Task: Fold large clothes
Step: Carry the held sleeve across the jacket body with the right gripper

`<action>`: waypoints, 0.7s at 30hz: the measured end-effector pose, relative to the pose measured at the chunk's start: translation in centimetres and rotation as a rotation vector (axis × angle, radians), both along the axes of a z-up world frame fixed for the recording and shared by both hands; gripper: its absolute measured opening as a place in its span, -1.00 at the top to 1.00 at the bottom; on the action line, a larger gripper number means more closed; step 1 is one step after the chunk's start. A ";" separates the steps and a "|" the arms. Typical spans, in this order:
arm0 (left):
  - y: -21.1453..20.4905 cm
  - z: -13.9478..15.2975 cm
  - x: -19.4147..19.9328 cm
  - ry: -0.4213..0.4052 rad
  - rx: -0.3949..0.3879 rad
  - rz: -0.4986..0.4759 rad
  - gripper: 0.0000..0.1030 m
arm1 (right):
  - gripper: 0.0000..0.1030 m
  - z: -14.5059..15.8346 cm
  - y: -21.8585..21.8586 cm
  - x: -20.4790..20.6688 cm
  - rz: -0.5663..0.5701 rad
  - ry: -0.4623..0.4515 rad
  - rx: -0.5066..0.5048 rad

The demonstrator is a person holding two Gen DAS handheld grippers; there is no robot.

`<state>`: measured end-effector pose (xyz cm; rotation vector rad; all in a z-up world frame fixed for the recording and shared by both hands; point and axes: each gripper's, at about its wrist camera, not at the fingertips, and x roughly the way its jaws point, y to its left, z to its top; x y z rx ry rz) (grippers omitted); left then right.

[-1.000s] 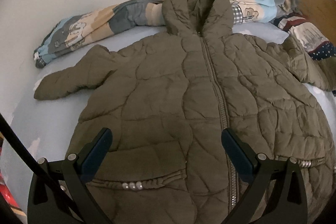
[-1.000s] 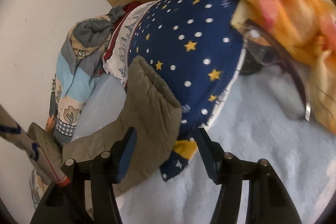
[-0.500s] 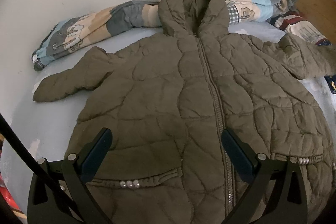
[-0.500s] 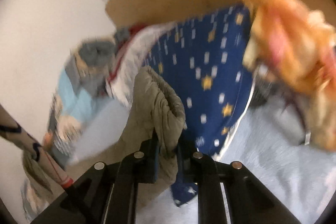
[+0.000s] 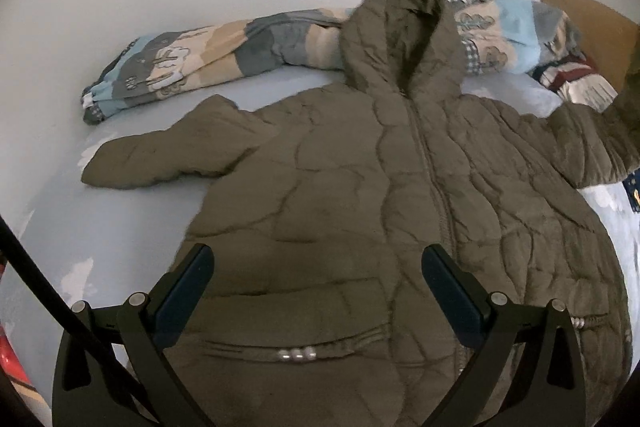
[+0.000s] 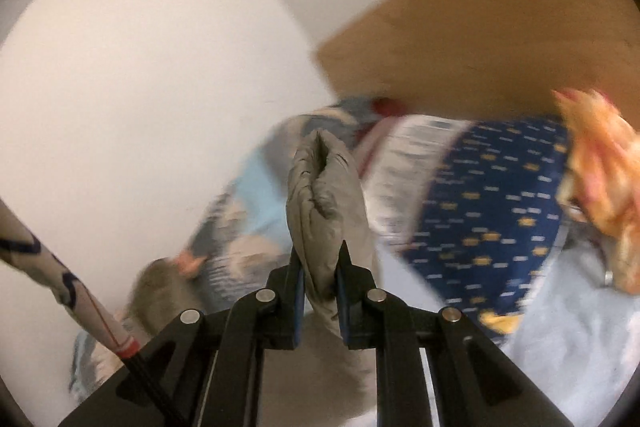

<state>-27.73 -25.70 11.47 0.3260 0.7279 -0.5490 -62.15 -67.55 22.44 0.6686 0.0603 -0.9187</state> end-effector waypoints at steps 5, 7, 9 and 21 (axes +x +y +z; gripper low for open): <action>3.0 1.1 1.5 0.009 -0.045 0.051 -1.00 | 0.72 2.6 7.1 7.8 0.213 0.001 -0.067; 4.2 1.4 2.0 0.013 -0.062 0.071 -1.00 | 0.72 2.7 10.0 10.7 0.287 0.004 -0.081; 5.3 1.7 2.7 0.013 -0.071 0.091 -1.00 | 0.72 2.4 12.8 14.2 0.368 0.025 -0.090; 9.9 2.3 5.4 0.059 -0.114 0.175 -1.00 | 0.73 -10.8 23.9 34.4 0.675 0.240 0.081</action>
